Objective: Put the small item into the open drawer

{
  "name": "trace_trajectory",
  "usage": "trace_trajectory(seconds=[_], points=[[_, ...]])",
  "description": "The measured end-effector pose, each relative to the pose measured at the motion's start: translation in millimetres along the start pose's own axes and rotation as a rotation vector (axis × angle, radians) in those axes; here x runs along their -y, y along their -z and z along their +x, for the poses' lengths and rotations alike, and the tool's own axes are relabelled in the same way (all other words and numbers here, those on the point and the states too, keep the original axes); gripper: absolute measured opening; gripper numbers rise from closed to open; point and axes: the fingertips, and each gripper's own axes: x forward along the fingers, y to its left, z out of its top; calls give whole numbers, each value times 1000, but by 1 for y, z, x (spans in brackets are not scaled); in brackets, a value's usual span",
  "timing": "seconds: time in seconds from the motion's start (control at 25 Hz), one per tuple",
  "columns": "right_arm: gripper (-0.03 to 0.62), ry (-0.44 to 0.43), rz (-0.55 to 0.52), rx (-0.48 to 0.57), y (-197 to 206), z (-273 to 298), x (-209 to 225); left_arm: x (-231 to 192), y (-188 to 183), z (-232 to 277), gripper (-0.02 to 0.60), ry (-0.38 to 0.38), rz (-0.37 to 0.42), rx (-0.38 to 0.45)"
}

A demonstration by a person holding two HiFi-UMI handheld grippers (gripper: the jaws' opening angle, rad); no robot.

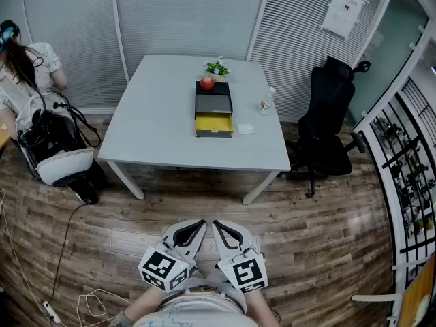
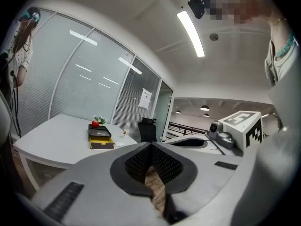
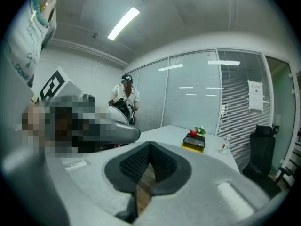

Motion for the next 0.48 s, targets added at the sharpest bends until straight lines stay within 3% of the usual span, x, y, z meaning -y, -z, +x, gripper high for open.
trace_trajectory(seconds=[0.16,0.48], points=[[2,20,18,58,-2,-1,-1,-2,0,-5,-3,1,4,3],[3,50,12,41,4,-7,-5,1,4,-9,-3,8,-14,11]])
